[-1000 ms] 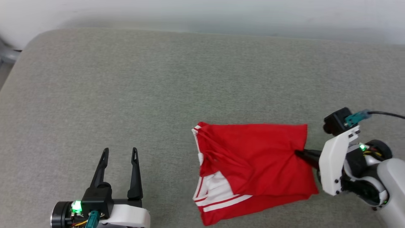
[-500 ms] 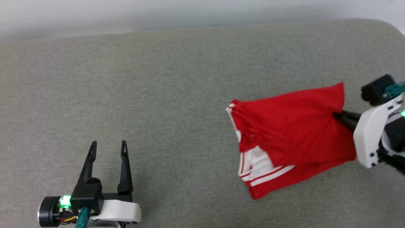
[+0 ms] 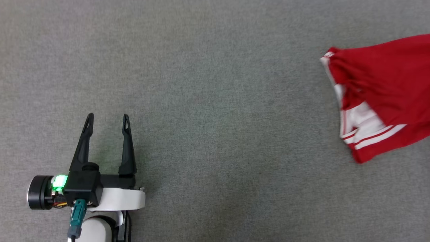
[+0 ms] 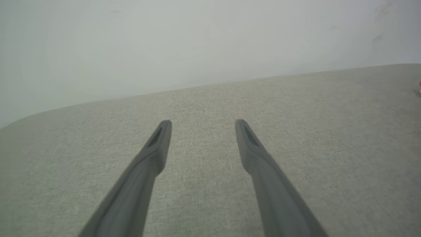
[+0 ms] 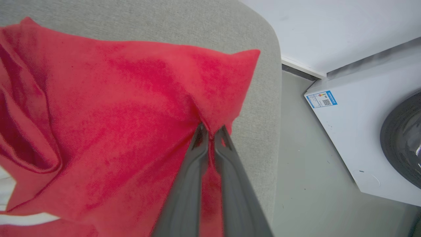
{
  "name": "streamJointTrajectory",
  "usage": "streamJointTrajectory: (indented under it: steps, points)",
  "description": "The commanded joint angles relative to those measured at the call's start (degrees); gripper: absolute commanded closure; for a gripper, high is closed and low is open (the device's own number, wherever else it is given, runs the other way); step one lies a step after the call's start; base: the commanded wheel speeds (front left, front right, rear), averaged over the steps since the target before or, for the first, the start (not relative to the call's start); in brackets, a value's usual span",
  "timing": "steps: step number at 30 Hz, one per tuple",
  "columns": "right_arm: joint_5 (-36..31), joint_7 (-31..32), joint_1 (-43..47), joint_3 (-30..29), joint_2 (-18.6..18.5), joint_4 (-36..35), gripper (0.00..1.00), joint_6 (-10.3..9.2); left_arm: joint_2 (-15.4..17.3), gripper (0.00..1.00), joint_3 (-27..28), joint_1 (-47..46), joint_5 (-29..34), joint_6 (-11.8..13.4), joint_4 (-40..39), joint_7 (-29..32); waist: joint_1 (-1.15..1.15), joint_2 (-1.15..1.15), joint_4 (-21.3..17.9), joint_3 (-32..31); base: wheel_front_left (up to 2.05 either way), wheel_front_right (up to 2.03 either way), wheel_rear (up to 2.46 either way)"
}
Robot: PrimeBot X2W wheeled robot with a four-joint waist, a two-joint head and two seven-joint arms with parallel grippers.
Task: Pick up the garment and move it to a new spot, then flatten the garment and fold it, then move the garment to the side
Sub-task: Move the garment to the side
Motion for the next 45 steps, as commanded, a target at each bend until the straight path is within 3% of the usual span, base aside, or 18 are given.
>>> streamJointTrajectory:
  steps: [1,11,16,17,18,21,28,37,45]
  points:
    - [-1.0,0.1,-1.4,-2.0,-1.2,1.7,1.0,-0.09,0.3,0.0,-0.2,-1.4,0.4,0.1,-0.7,-0.1,-0.01,0.0,1.2,3.5,0.0,0.0,0.0]
    - [-8.2,1.0,-1.2,-15.4,-3.2,9.7,1.0,-0.09,0.5,0.0,-1.6,-4.3,0.2,0.8,-3.0,-0.1,-0.01,0.0,3.0,8.9,0.0,0.0,0.0]
    - [-10.5,0.5,-0.1,-20.8,-0.5,10.4,1.0,-0.09,0.7,0.0,-1.9,-5.1,0.0,1.3,-3.4,-0.1,-0.01,0.0,3.2,9.5,0.0,0.0,0.0]
    - [-11.3,0.0,-0.1,-21.7,0.2,10.3,0.58,-0.09,0.7,0.0,-1.9,-5.1,0.0,1.4,-3.3,-0.1,-0.01,0.0,3.2,9.3,0.0,0.0,0.0]
    - [-12.1,0.1,0.1,-22.2,1.1,10.3,0.0,-0.09,0.7,0.0,-2.0,-5.0,-0.1,1.5,-3.0,-0.1,-0.01,0.0,3.2,8.9,0.0,0.0,0.0]
    - [-13.8,-0.3,1.0,-24.4,2.7,10.1,0.0,-0.09,0.5,0.0,-2.2,-4.2,-0.2,1.8,-2.4,-0.1,-0.01,0.0,3.4,6.9,0.0,0.0,0.0]
    - [-16.0,-8.2,3.9,-27.3,6.3,4.2,0.0,-0.09,-0.1,0.0,-1.9,-1.1,-0.9,2.8,-1.6,-0.1,-0.01,0.0,3.3,0.7,0.0,0.0,0.0]
    - [-17.7,-22.4,9.4,-28.4,16.3,-8.5,0.0,-0.09,-0.7,0.0,-1.1,4.5,-1.7,3.2,-0.3,-0.1,-0.01,0.0,4.2,-7.9,0.0,0.0,0.0]
    - [-20.6,-34.2,17.1,-24.5,26.8,-18.0,0.0,-0.08,-1.0,0.0,-0.9,7.6,-1.9,2.4,0.9,-0.1,-0.01,0.0,6.6,-13.8,0.0,0.0,0.0]
